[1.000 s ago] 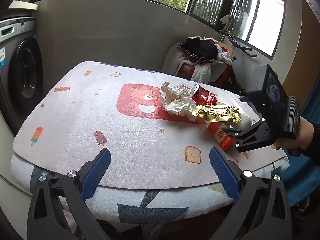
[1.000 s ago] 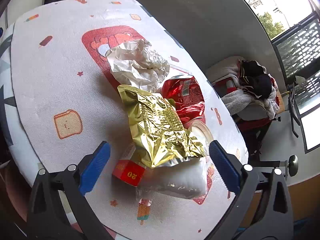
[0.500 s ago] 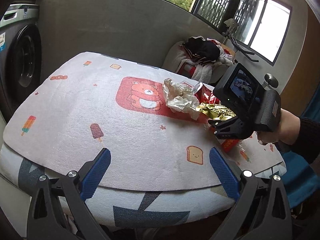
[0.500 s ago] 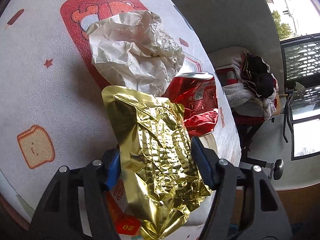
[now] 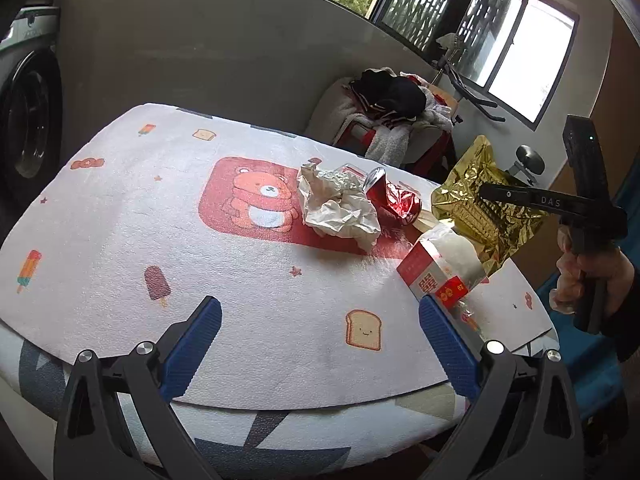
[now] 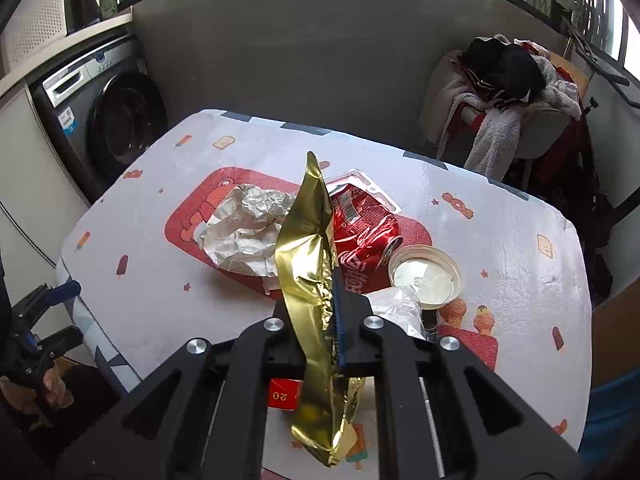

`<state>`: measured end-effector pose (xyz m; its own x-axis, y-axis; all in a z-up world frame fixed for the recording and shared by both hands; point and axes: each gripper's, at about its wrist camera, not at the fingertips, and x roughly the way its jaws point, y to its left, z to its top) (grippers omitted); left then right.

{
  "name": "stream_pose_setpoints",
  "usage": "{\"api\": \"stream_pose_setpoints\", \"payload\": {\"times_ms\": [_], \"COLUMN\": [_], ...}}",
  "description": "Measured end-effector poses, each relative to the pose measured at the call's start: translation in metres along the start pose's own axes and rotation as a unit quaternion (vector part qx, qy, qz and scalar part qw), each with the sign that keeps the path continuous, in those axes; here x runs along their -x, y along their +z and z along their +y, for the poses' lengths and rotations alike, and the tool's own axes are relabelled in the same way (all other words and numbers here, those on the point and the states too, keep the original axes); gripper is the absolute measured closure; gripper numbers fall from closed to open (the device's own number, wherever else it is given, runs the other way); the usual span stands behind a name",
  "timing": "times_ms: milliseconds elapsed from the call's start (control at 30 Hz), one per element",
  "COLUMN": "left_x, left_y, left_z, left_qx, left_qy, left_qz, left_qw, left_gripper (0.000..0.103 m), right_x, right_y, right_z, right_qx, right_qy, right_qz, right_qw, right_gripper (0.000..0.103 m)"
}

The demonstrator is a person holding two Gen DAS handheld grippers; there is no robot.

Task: Collect trash
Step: 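Grasp the crumpled white paper with the left gripper while the right holds the gold bag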

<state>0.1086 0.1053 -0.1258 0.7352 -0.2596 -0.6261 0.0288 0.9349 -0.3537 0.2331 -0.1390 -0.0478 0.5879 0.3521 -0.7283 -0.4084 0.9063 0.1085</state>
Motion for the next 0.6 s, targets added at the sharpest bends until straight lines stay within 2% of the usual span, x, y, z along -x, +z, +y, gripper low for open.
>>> {"api": "stream_pose_setpoints", "payload": {"times_ms": [167, 267, 400, 467, 533, 600], "left_x": [-0.031, -0.058, -0.104, -0.127, -0.147, -0.16], "left_y": [0.013, 0.028, 0.053, 0.064, 0.075, 0.084], "left_z": [-0.006, -0.017, -0.018, -0.012, -0.008, -0.008], "left_qx": [0.025, 0.01, 0.008, 0.029, 0.042, 0.044], "left_qy": [-0.022, -0.034, -0.024, -0.018, 0.004, 0.025], "left_qz": [0.037, 0.05, 0.076, 0.088, 0.096, 0.093], "left_qw": [0.9987, 0.9981, 0.9968, 0.9955, 0.9945, 0.9944], "left_gripper": [0.006, 0.006, 0.007, 0.014, 0.031, 0.032], "right_x": [0.03, 0.04, 0.054, 0.062, 0.072, 0.079], "right_y": [-0.013, -0.02, -0.033, -0.04, -0.05, -0.06], "right_z": [-0.023, -0.036, -0.045, -0.049, -0.054, -0.057], "right_qx": [-0.024, -0.036, -0.041, -0.039, -0.039, -0.038], "right_qy": [-0.005, -0.004, -0.005, -0.014, -0.023, -0.033], "right_qz": [-0.04, -0.051, -0.067, -0.078, -0.088, -0.095], "right_qw": [0.999, 0.998, 0.997, 0.996, 0.995, 0.994], "right_gripper": [0.091, 0.091, 0.091, 0.091, 0.091, 0.091]}}
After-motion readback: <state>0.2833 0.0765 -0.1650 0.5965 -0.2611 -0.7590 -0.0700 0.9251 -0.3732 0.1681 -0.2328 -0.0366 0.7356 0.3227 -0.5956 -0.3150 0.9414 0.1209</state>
